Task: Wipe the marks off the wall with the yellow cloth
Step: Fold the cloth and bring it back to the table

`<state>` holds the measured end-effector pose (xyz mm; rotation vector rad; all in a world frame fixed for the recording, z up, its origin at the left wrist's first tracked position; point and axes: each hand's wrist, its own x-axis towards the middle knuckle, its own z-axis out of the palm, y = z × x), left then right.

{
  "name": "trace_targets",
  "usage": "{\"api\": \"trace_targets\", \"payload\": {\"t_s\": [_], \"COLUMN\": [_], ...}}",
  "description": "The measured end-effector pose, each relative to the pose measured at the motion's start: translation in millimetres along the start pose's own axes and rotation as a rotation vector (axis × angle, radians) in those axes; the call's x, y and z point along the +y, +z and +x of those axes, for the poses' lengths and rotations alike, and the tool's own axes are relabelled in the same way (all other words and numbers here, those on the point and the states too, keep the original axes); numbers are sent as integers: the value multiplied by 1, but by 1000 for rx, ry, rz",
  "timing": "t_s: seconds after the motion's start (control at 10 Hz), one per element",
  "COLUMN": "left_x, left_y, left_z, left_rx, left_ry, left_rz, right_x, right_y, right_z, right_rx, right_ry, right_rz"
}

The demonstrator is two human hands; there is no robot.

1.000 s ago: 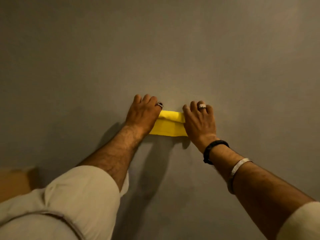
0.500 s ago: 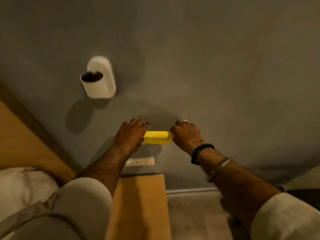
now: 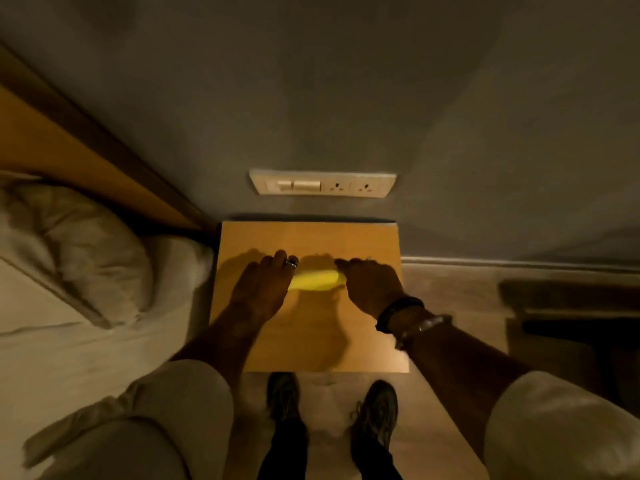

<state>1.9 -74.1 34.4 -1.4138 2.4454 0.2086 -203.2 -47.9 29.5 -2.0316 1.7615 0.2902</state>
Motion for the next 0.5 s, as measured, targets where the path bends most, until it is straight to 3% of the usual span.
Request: {"api": "trace_targets", "payload": {"t_s": [0.1, 0.2, 0.3, 0.4, 0.5], "left_x": [-9, -13, -13, -10, -6], "left_y": [39, 90, 116, 121, 96], "left_z": [11, 7, -3, -9, 1], "left_rx": [162, 57, -296, -330, -257], "left_ry": [69, 118, 10, -80, -122], "left_rz": [118, 183, 71, -26, -48], "right_x": [-5, -9, -7, -11, -16], "right_y": [30, 81, 106, 103, 83], "right_z": [28, 35, 26, 24, 26], "right_rx": [125, -189, -394, -390, -294], "right_ry": [21, 50, 86, 95, 94], "right_rz": [4, -4, -18, 13, 22]}}
